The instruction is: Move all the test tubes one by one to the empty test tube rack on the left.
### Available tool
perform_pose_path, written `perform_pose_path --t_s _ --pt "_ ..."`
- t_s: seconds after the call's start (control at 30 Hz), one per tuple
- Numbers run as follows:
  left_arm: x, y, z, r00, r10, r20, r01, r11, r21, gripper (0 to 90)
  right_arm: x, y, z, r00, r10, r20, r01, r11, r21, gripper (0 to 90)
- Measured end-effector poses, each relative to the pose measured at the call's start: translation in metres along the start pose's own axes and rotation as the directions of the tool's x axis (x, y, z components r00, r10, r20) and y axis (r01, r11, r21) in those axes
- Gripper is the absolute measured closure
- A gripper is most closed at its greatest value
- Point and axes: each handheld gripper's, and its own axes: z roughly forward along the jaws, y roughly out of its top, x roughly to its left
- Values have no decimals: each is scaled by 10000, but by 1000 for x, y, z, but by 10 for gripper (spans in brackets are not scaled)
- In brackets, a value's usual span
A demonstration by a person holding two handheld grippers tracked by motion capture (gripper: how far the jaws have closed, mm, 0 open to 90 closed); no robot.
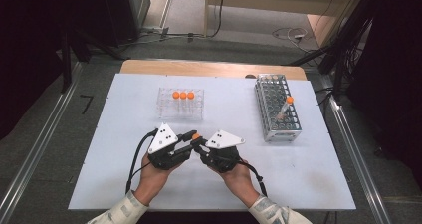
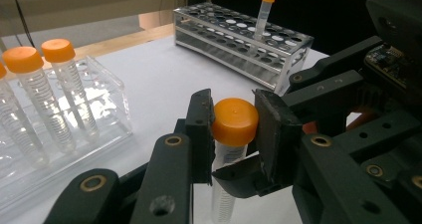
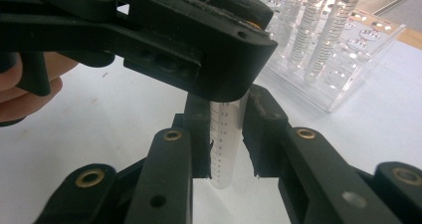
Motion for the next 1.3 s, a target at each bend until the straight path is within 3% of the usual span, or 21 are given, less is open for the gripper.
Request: perform_pose_path --t_s 0.07,0.23,0.4,0.83,1.3 --pt "0 1 -1 10000 -17 1 17 10000 -41 701 -1 0 0 9999 35 -114 -36 10000 -10 651" --pt "4 2 -3 9998 -179 -103 177 9997 -150 701 -3 1 -3 9995 195 -231 -195 9998 -16 374" --pt "10 5 -7 9989 -389 -267 382 9989 -271 701 -12 0 -11 9983 543 -195 -544 9985 -60 278" --pt "40 16 -20 9877 -859 -1307 812 9959 -408 702 -45 -14 -50 9912 1210 534 -1193 9923 -343 264" --pt "73 28 -28 9644 -1177 -2366 1069 9926 -578 704 -69 -29 -74 9779 1750 1147 -1711 9843 -429 261"
